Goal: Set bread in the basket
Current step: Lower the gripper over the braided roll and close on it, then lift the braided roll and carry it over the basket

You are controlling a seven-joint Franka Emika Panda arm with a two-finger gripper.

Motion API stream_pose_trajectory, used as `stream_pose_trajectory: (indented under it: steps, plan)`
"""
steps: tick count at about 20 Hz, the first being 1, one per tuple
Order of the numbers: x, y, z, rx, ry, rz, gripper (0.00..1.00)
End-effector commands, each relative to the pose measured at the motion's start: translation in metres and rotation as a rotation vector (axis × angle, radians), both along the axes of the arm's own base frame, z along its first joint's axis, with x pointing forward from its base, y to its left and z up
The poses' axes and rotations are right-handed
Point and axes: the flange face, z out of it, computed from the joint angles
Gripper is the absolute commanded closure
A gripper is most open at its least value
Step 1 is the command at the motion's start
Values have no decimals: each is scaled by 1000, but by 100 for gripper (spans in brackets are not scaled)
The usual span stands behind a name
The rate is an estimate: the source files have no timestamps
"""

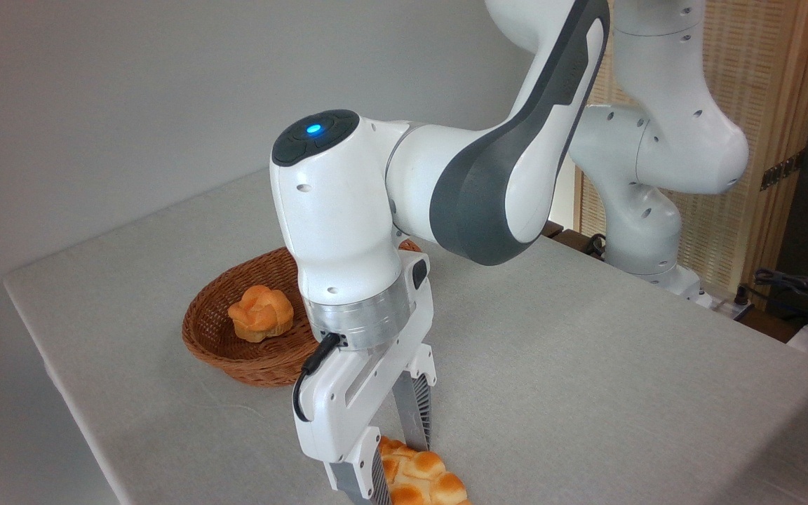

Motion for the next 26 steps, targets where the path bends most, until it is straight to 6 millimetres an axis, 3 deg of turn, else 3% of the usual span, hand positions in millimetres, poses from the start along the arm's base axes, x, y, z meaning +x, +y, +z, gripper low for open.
stream_pose_trajectory:
  steps: [1,8,19,21,26]
  plan:
    - [1,3,-7,9,13,-30,73]
    - [0,3,-7,8,16,-31,75]
    - [-1,6,11,12,16,-61,76]
    - [-9,4,29,13,31,-53,80]
    - [-13,9,104,12,44,15,80]
